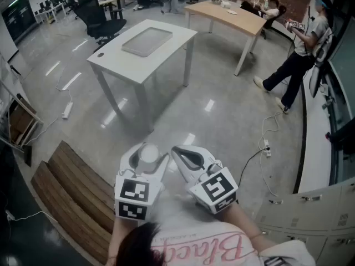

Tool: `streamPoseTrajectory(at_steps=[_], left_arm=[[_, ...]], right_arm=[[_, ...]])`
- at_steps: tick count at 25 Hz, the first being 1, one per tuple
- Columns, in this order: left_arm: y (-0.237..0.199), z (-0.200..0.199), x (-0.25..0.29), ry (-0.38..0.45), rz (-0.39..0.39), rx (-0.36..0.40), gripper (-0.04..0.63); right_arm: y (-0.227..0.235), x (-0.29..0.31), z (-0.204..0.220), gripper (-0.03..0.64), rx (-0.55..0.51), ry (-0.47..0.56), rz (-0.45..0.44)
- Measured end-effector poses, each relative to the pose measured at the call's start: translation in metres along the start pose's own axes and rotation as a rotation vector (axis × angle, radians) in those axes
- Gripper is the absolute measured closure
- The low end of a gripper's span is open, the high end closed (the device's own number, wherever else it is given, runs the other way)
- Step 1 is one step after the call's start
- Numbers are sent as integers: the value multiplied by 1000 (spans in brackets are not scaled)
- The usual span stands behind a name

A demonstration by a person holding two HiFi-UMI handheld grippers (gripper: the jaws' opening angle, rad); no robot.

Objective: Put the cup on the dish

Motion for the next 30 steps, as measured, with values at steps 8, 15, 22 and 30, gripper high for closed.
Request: streamPoseTrajectory(at_steps=[8,15,22,30], left_arm=[[-1,-1,9,-2,-5,-21,327],[-19,-6,33,-14,-4,-26,327],[-46,-21,69,-6,7,-12,328],[-86,-39,117,-11,-1,-44,327]], right_arm=[[8,4,5,615,20,-16,-20],[25,25,6,615,44,-23,-31],[56,59,-2,615,48,-22,-21],[98,105,-9,615,57,-56,-46]])
Point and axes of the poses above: the fingertips, and each gripper's own axes: x forward along the fingers, y to its right, z out of its underside, the point moved 3 cm from there along -x, backward along the fingers
